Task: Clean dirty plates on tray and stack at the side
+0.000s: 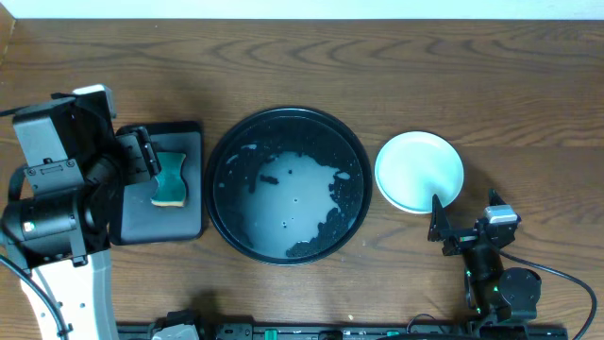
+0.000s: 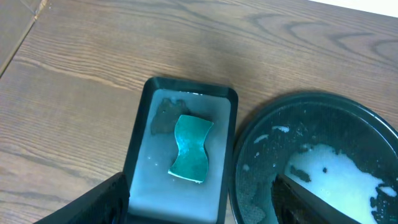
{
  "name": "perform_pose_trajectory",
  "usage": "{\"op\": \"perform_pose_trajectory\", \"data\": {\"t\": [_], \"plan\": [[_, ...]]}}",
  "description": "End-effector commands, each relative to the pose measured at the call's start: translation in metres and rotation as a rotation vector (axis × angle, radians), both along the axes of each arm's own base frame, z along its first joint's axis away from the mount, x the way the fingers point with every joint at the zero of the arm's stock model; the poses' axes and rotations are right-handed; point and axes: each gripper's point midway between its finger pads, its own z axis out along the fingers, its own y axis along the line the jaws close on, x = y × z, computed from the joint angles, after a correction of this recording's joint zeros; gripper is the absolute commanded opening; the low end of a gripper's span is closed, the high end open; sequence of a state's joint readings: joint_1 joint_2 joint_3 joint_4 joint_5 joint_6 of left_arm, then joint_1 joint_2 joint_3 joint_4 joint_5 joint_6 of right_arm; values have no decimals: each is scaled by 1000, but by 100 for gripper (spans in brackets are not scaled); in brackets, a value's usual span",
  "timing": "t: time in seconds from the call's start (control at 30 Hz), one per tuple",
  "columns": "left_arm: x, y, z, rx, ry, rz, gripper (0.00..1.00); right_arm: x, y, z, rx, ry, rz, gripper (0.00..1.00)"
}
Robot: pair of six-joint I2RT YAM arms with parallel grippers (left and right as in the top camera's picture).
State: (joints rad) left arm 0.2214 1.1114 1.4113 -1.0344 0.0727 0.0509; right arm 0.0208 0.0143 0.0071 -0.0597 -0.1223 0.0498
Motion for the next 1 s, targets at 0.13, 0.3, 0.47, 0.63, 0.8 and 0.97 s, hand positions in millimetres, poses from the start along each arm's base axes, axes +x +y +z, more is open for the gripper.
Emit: {"op": "perform_pose_trajectory", "data": {"t": [0.13, 0.3, 0.47, 0.63, 0.8, 0.97], "plan": [[-28, -14, -12, 30, -34, -28, 74, 0, 1, 0, 16, -1, 0, 99], [-22, -32, -26, 65, -234, -102, 74, 0, 1, 0, 16, -1, 0, 99], [-21, -39, -55, 76, -431, -132, 74, 0, 1, 0, 16, -1, 0, 99], [-25, -40, -83, 108, -585, -135, 74, 0, 1, 0, 16, -1, 0, 99], [-31, -40, -107, 152, -649, -151, 74, 0, 1, 0, 16, -1, 0, 99], [-35, -41, -125, 225, -683, -182, 74, 0, 1, 0, 16, -1, 0, 99]]}}
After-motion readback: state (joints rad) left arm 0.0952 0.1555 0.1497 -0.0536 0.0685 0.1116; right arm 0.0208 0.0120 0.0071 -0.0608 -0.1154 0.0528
